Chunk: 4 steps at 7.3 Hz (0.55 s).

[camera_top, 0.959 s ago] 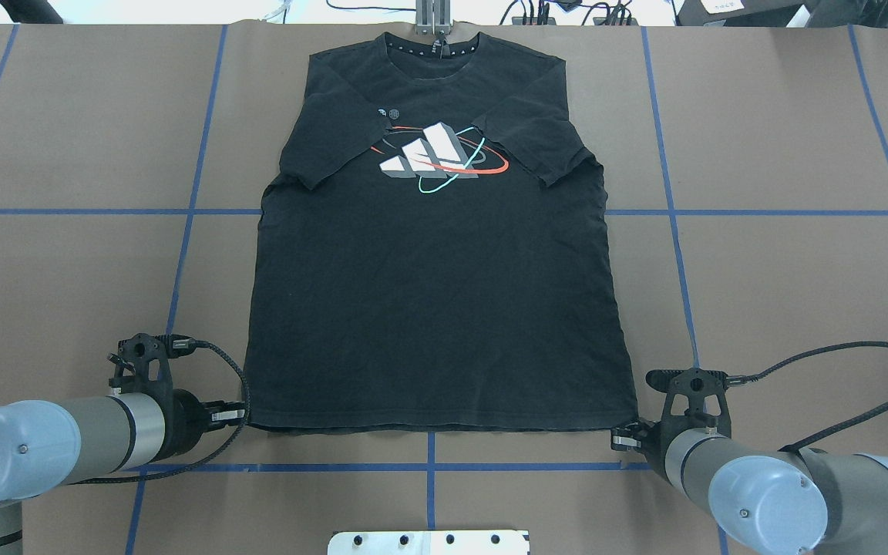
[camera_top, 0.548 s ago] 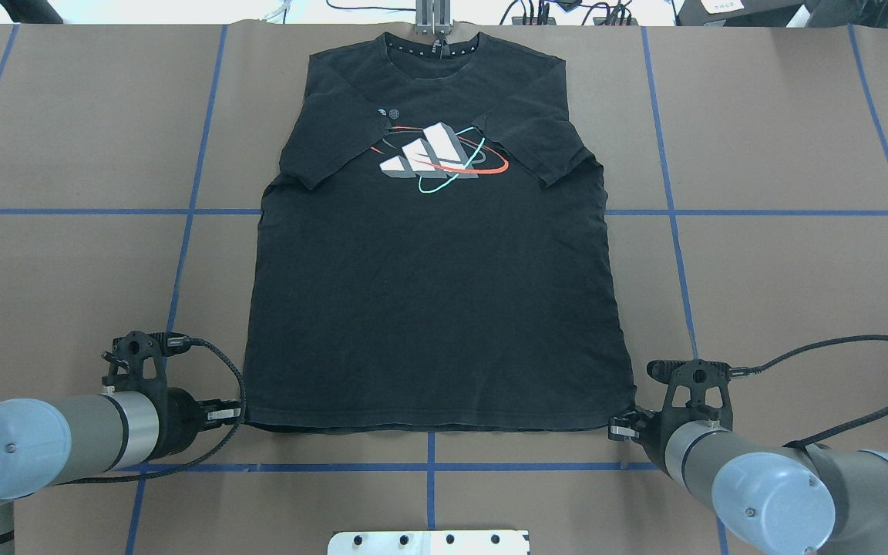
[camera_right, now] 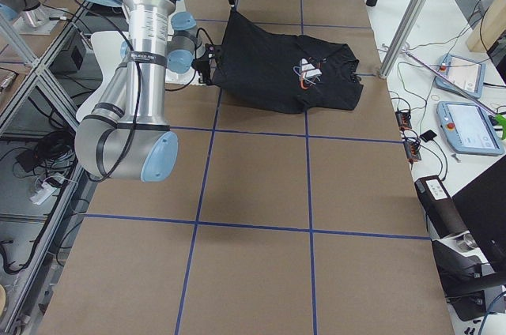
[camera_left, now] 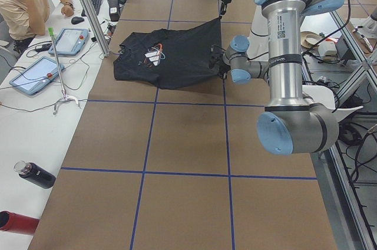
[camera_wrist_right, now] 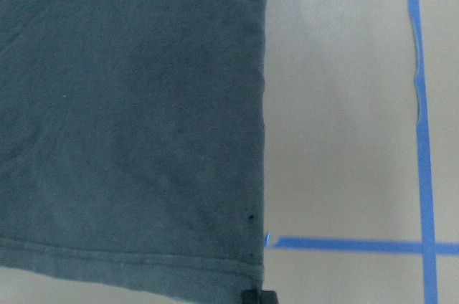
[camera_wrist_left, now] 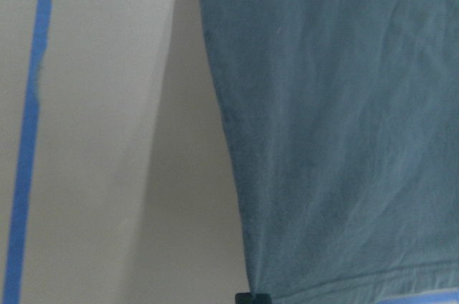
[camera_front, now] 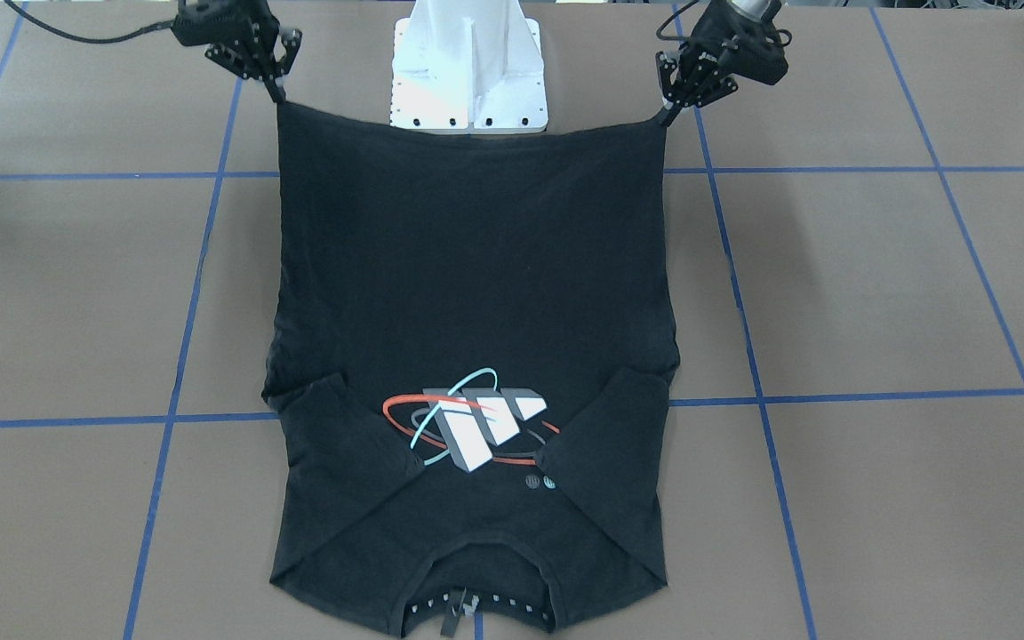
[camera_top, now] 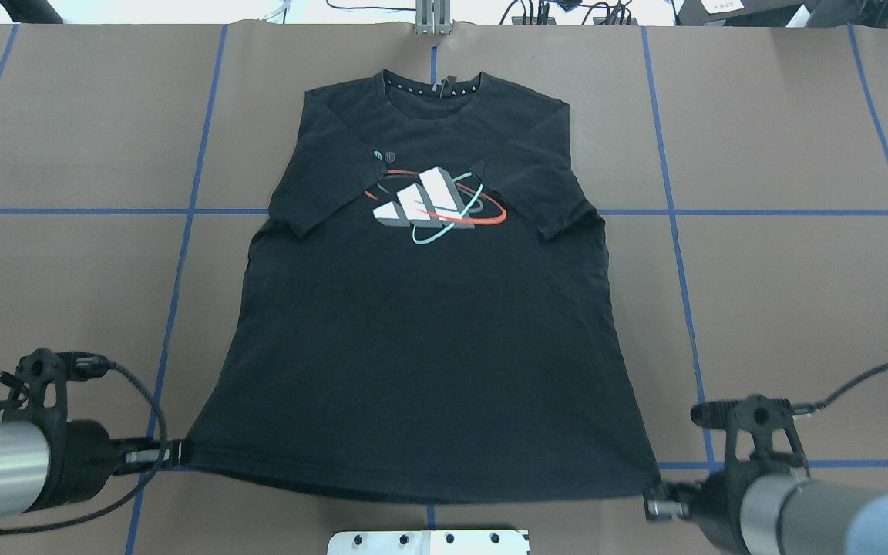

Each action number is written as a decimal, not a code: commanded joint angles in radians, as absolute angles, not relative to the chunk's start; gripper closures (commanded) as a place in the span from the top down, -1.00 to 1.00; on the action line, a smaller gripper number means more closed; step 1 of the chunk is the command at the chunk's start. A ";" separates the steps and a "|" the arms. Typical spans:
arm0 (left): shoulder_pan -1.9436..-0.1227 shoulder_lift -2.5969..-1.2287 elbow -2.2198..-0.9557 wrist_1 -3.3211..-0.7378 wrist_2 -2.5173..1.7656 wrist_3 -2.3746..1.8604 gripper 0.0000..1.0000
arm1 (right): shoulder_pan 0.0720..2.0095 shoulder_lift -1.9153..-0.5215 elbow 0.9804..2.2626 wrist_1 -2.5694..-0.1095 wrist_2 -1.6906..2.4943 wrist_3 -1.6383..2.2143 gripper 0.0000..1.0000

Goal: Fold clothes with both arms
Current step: 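Lift the hem with both grippers and pull it toward the collar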

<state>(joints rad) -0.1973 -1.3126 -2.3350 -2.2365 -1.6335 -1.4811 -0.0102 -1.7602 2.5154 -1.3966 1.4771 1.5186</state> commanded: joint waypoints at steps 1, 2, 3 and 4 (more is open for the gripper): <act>-0.099 -1.278 -2.419 -2.237 -1.648 -1.524 -1.00 | -0.147 -1.792 2.626 -1.402 1.482 1.519 -1.00; -0.098 -1.279 -2.424 -2.235 -1.640 -1.528 -1.00 | -0.121 -1.789 2.625 -1.402 1.467 1.520 -1.00; -0.112 -1.291 -2.418 -2.227 -1.637 -1.528 -1.00 | -0.050 -1.786 2.619 -1.402 1.459 1.520 -1.00; -0.145 -1.314 -2.392 -2.215 -1.637 -1.523 -1.00 | 0.030 -1.770 2.591 -1.402 1.460 1.520 -1.00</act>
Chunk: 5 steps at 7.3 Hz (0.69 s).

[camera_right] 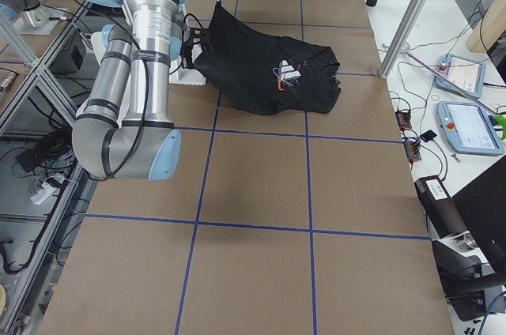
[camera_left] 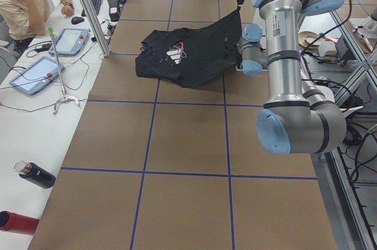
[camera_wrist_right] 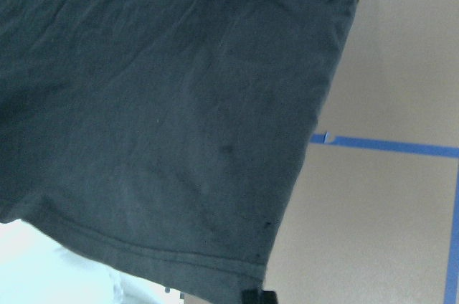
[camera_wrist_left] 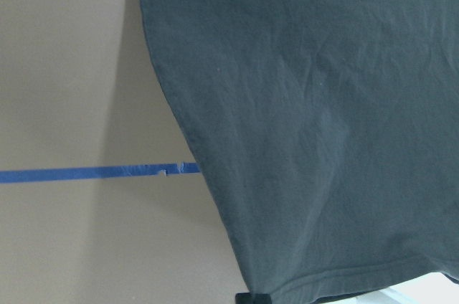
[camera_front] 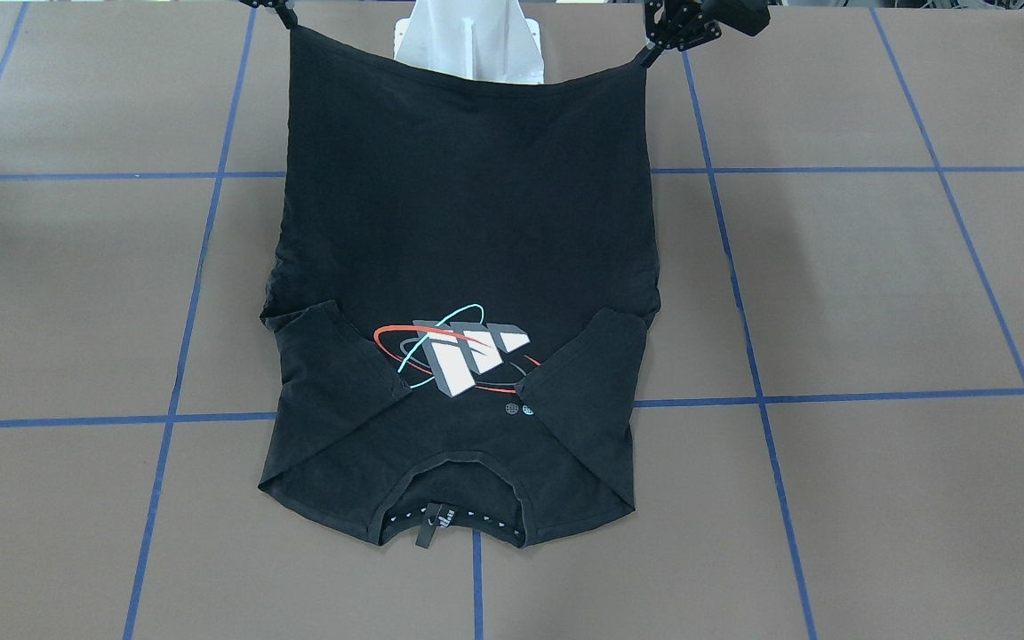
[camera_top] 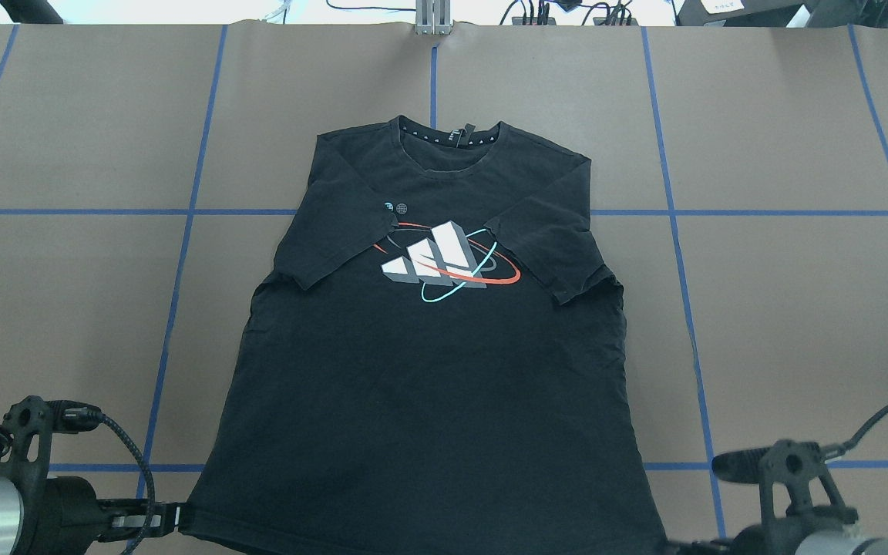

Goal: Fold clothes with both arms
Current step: 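Lift the hem with both grippers and pull it toward the collar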

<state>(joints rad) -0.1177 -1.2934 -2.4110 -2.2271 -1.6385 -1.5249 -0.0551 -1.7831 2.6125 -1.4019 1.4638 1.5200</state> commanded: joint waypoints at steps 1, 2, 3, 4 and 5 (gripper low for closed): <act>-0.200 -1.372 -2.334 -2.212 -1.635 -1.511 -1.00 | 0.097 -1.726 2.539 -1.402 1.459 1.520 -1.00; -0.286 -1.455 -2.274 -2.212 -1.626 -1.511 -1.00 | 0.165 -1.656 2.470 -1.402 1.460 1.520 -1.00; -0.335 -1.521 -2.226 -2.212 -1.573 -1.506 -1.00 | 0.229 -1.591 2.398 -1.402 1.460 1.519 -1.00; -0.389 -1.563 -2.176 -2.209 -1.557 -1.478 -1.00 | 0.292 -1.525 2.335 -1.404 1.460 1.519 -1.00; -0.458 -1.616 -2.155 -2.207 -1.559 -1.426 -1.00 | 0.349 -1.485 2.301 -1.404 1.460 1.519 -1.00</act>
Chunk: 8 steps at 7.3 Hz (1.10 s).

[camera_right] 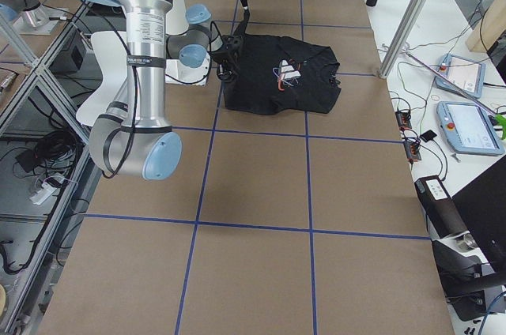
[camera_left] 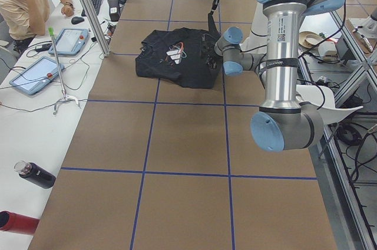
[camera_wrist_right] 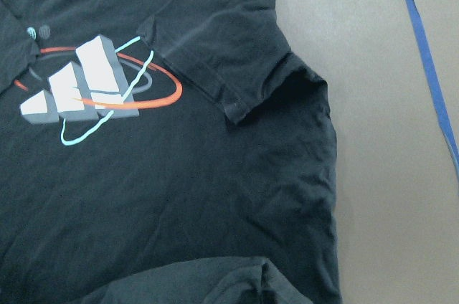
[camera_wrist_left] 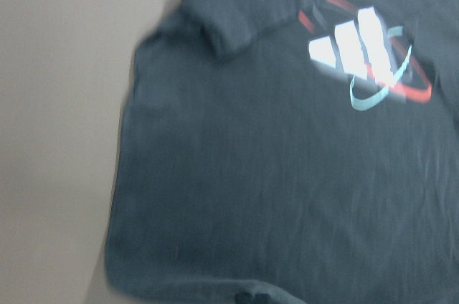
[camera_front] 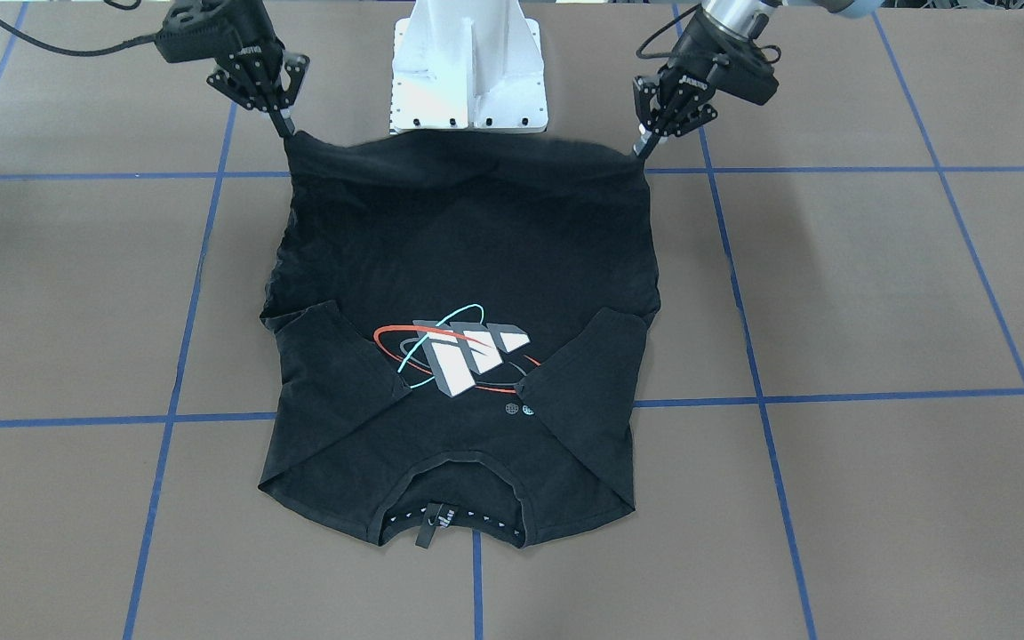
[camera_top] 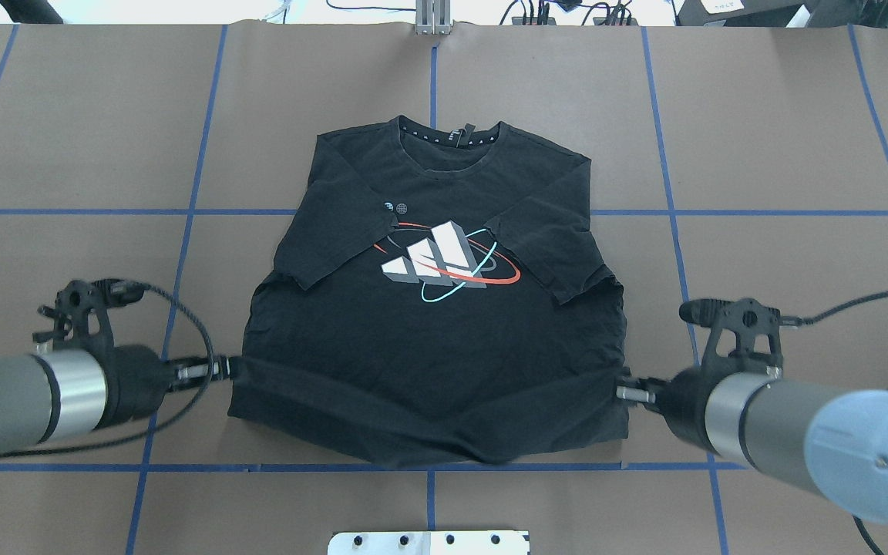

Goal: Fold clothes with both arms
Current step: 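Lift the hem with both grippers and pull it toward the collar, then carry the hem over the shirt toward the collar with both grippers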

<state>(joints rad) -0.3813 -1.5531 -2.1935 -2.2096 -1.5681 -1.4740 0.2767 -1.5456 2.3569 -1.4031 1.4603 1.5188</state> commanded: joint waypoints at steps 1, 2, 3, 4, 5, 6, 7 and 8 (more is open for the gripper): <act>-0.518 -1.635 -2.145 -2.206 -1.560 -1.424 -1.00 | 0.400 -1.471 2.301 -1.404 1.463 1.517 -1.00; -0.566 -1.681 -2.138 -2.180 -1.560 -1.424 -1.00 | 0.431 -1.456 2.296 -1.404 1.462 1.502 -1.00; -0.599 -1.754 -2.108 -2.131 -1.560 -1.422 -1.00 | 0.471 -1.431 2.272 -1.404 1.462 1.490 -1.00; -0.629 -1.829 -2.045 -2.116 -1.560 -1.414 -1.00 | 0.523 -1.375 2.208 -1.405 1.465 1.470 -1.00; -0.662 -1.891 -1.963 -2.115 -1.560 -1.370 -1.00 | 0.570 -1.279 2.124 -1.448 1.468 1.438 -1.00; -0.696 -1.931 -1.907 -2.115 -1.560 -1.343 -1.00 | 0.612 -1.191 2.064 -1.510 1.474 1.396 -1.00; -0.727 -1.971 -1.846 -2.115 -1.562 -1.315 -1.00 | 0.650 -1.158 2.022 -1.531 1.479 1.382 -1.00; -0.747 -2.011 -1.766 -2.124 -1.560 -1.289 -1.00 | 0.684 -1.119 1.967 -1.532 1.492 1.365 -1.00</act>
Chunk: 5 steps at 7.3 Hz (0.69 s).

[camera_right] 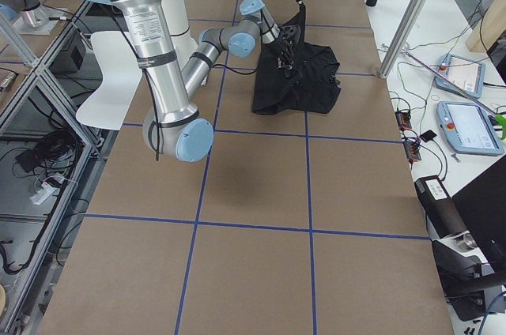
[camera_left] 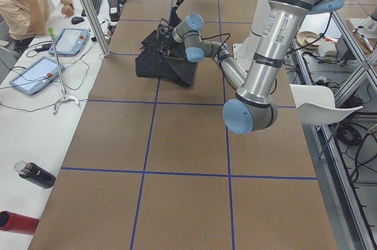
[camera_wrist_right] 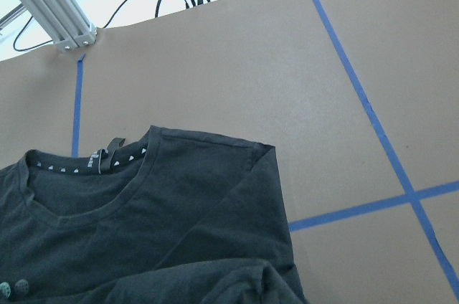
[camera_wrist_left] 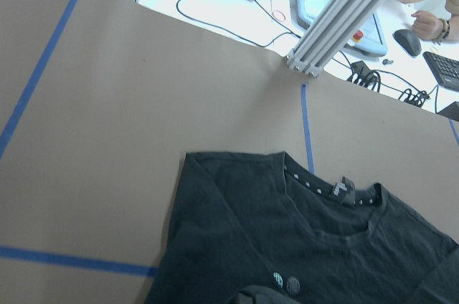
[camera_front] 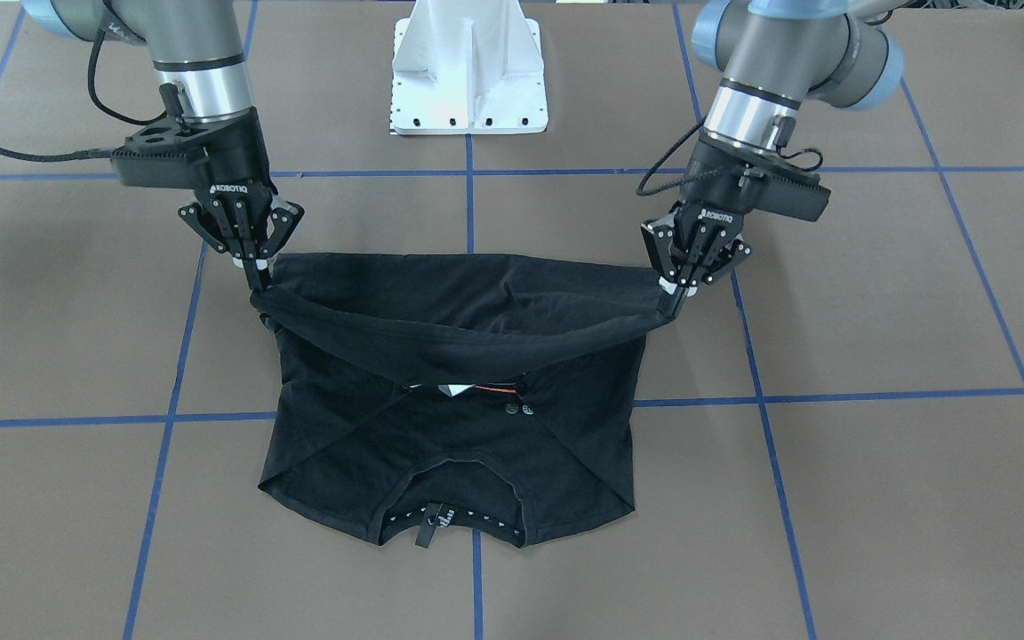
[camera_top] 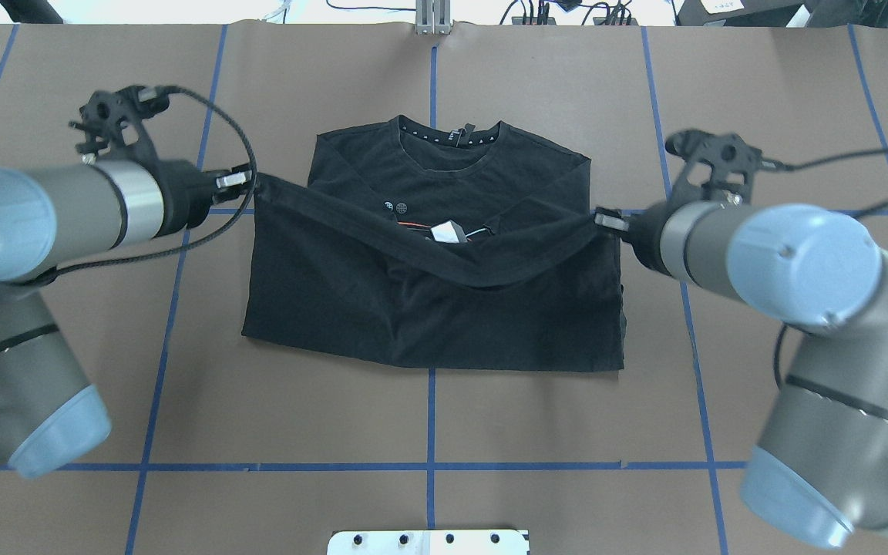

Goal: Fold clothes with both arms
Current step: 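Carry the hem over the shirt toward the collar with both grippers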

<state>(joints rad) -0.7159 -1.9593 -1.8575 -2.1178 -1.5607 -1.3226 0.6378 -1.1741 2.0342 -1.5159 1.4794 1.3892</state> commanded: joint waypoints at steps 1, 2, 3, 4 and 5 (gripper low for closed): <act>-0.752 -2.041 -1.705 -2.129 -1.560 -1.272 -1.00 | 0.707 -1.085 1.910 -1.529 1.500 1.364 -1.00; -0.755 -2.060 -1.653 -2.132 -1.560 -1.263 -1.00 | 0.724 -1.030 1.825 -1.526 1.500 1.355 -1.00; -0.756 -2.072 -1.599 -2.149 -1.560 -1.255 -1.00 | 0.736 -0.997 1.745 -1.523 1.503 1.341 -1.00; -0.756 -2.100 -1.541 -2.149 -1.559 -1.205 -1.00 | 0.741 -0.968 1.674 -1.516 1.503 1.333 -1.00; -0.756 -2.117 -1.493 -2.154 -1.560 -1.186 -1.00 | 0.741 -0.962 1.610 -1.478 1.503 1.332 -1.00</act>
